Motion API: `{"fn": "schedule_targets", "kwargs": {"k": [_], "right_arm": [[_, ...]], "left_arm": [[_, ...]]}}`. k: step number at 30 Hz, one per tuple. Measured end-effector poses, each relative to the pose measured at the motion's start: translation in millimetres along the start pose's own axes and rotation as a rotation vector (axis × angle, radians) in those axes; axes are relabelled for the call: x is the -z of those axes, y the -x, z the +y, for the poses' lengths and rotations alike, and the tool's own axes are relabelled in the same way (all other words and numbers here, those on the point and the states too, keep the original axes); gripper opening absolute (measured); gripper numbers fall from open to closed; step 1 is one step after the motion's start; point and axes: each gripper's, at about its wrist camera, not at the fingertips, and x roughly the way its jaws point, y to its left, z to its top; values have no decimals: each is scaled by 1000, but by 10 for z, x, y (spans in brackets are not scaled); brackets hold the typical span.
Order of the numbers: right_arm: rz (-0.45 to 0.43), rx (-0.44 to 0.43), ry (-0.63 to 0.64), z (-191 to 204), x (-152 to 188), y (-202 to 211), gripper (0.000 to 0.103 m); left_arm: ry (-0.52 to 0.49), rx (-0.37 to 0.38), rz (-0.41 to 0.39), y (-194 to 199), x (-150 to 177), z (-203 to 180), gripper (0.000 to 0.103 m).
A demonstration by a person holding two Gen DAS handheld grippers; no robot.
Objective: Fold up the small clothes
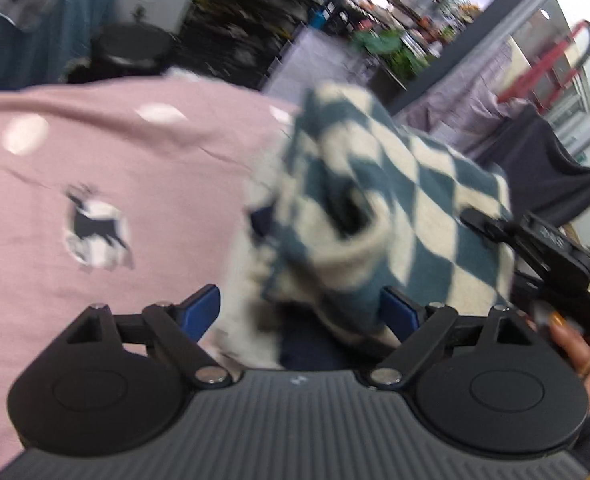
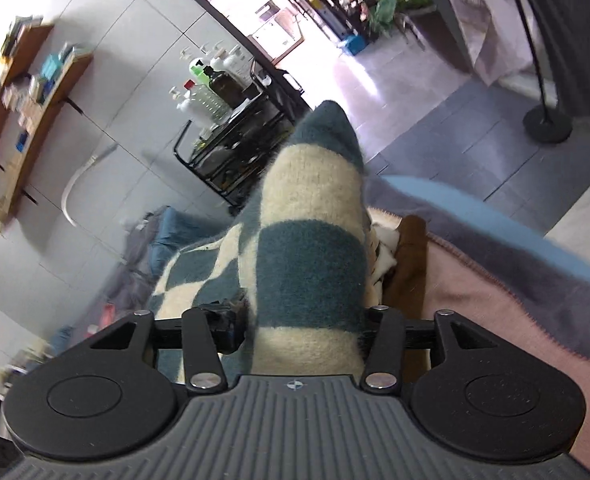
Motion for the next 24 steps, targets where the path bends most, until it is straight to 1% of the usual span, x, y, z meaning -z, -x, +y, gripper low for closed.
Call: {"fn": "schedule_targets", "kwargs": {"k": [1,2,3,4,6,8,9,10,12,13,15,18,20,22,24], "right_arm": [[-21,41,32,3,-27,64,89],[-51,88,69,-98,-60,134,92],[-88,135,115,-47,-30,234,96],[-129,168,169,47,4,333,97],[-205,198,279,166,97,518,95],[-227,212,378,286,191,650,84],[-228,210,418,325,237,688,70],[-223,204,446,350,264,697,62],[-192,183,474,329,314,680,62],[-169,179,478,308,340,669,59],[-133,186,475,271,376,633,59],[-82,218,498,268,443,594,59],[-47,234,509,225,459,542,59],[-16,239,522,224,498,520,59],[-1,241,527,222,552,502,59]], "left_arm": [[1,-12,-50,124,-34,18,87],[-8,-16,-115,278,-47,17,87],[-43,-17,-179,409,-57,-25,87],[-104,-20,-224,496,-72,-93,88],[-261,-14,-246,552,-116,-329,88],[-394,42,-268,572,-97,-568,88],[-445,82,-279,571,-66,-668,88],[-485,121,-276,550,-43,-765,88],[-527,171,-232,470,-3,-914,88],[-536,172,-199,403,14,-950,88],[-560,153,-131,247,52,-976,88],[-574,69,-56,22,76,-927,88],[-560,57,-1,-80,94,-855,88],[-557,50,21,-166,101,-825,89],[-562,46,37,-253,107,-809,94]]}}
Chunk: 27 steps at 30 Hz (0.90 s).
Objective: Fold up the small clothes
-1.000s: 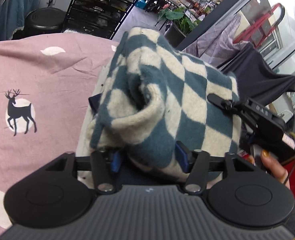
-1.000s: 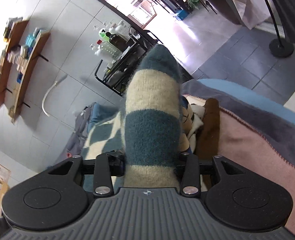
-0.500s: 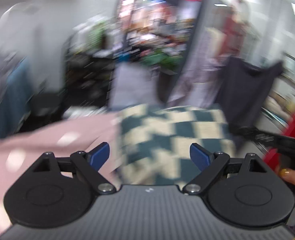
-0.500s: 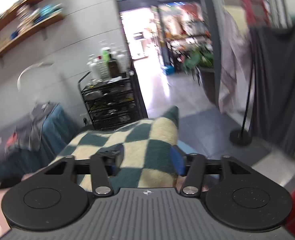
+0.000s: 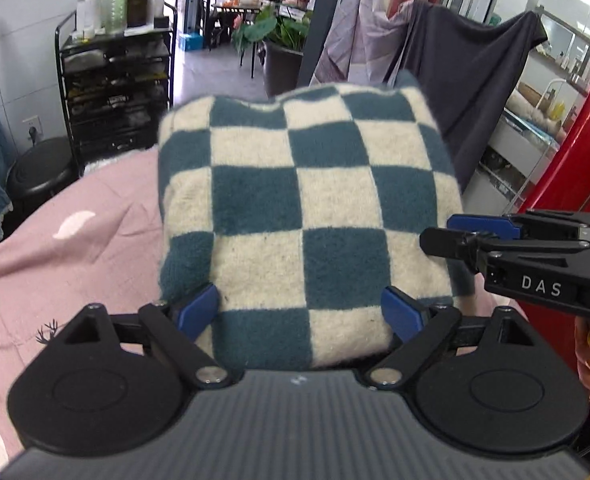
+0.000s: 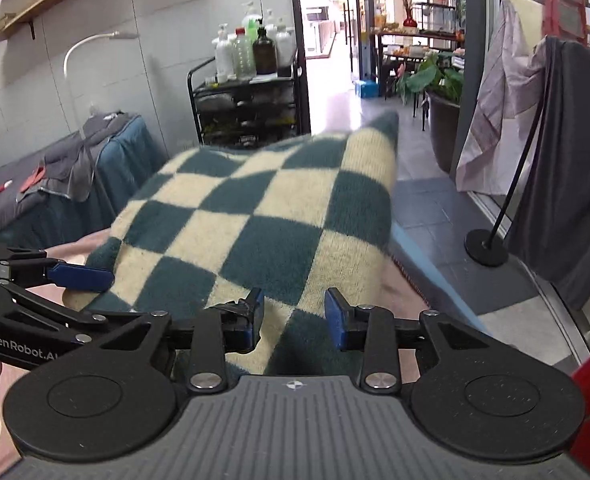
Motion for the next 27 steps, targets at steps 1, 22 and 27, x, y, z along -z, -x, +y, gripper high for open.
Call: {"fn": "schedule_targets", "kwargs": {"k": [1,22,27], "right_arm": [[7,1,6,9,3,-22,59],[95,54,19,132,-537,287,103],[135,78,113,261,-654,354,103]], "left_arm": [[-5,3,9,-23,6,-2,96],[-123,-220,72,693,-548,-346,103],[-50,-249,211,727,-610,-285,103]]}}
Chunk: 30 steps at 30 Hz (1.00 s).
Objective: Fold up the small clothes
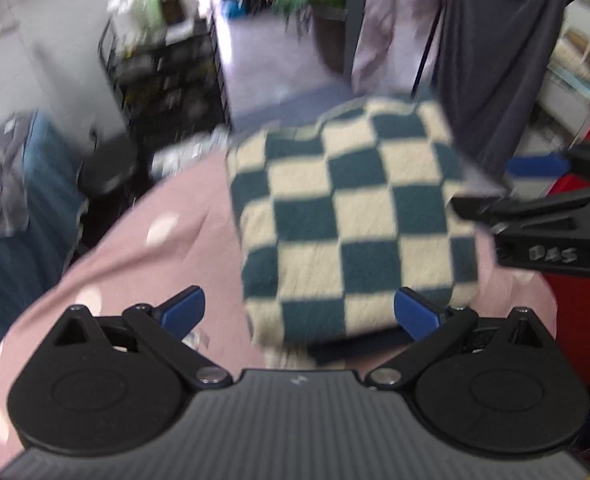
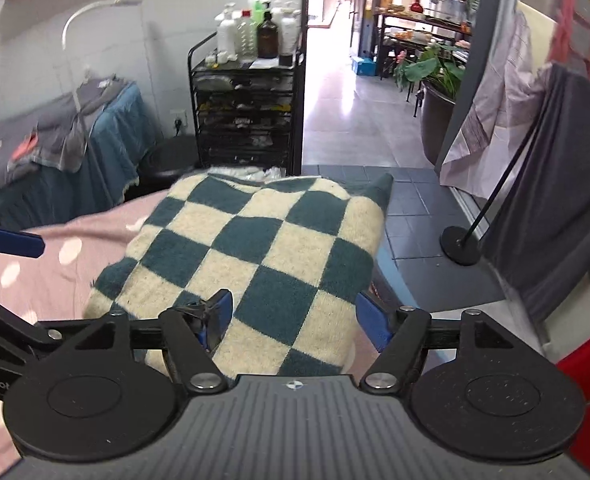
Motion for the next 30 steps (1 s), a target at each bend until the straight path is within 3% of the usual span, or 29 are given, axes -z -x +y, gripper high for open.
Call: {"fn": "schedule_targets", "kwargs": {"k": [4,6,10,30], "right_arm": [[45,5,54,48,-72,41,103],[59,9,63,51,-82,53,103],[60,6,65,41,-90,76,103],[162,51,96,131,-79,-88,103]], "left_arm": [[11,-149,183,-174,-48,5,103],[10,-147,160,-175,-42,13,103],[50,-75,145,-138,-61,49,103],[-28,-97,109,-149,-81,-75,103]]}}
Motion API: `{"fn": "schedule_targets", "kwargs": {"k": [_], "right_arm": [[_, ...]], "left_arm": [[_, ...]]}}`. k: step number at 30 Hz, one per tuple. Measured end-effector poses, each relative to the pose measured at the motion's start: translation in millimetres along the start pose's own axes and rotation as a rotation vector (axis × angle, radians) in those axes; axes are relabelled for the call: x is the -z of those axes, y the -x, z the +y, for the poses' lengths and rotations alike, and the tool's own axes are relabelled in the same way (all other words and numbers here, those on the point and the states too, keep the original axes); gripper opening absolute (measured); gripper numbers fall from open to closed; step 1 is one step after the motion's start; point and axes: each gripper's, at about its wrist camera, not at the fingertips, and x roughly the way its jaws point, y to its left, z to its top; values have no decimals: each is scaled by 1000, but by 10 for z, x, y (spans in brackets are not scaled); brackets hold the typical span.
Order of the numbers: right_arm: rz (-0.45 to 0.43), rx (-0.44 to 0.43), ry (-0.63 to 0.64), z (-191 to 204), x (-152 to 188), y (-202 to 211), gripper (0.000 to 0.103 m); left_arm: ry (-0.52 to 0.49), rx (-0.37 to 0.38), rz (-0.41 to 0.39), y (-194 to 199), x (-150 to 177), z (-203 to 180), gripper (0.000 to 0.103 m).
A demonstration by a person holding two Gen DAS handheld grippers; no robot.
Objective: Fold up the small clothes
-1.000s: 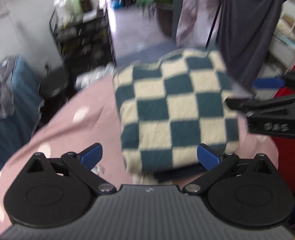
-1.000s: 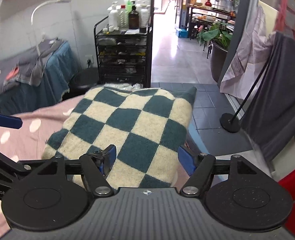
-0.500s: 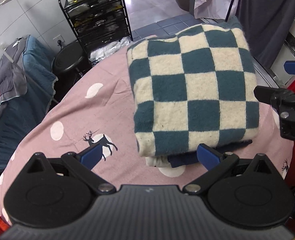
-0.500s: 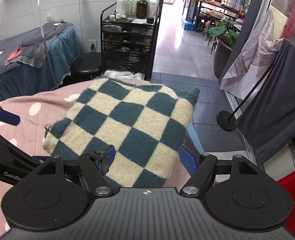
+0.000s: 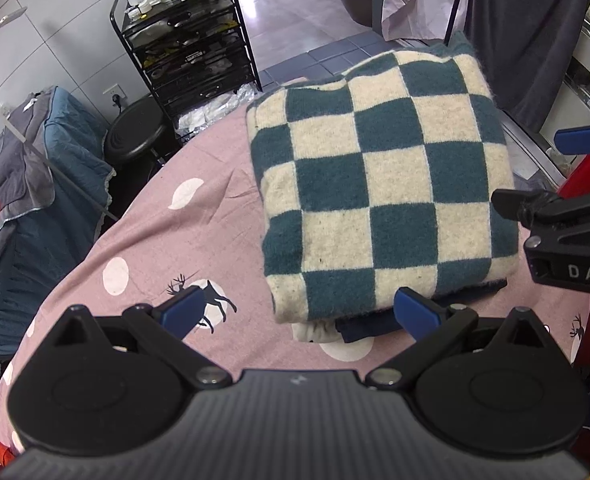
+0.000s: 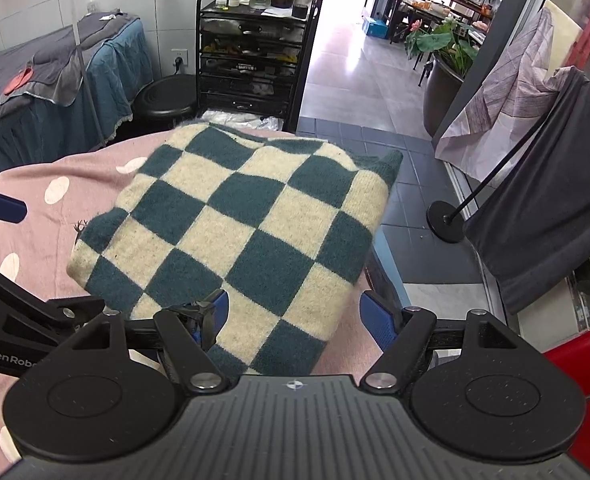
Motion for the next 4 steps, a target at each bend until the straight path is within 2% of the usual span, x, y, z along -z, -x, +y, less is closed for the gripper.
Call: {"fn": "schedule_targets", "kwargs": {"k": [4], "right_arm": [[8,2,7,25,8,-14,103]], "left_arm": [[-11,-19,5,-8,15,-3,103]]}}
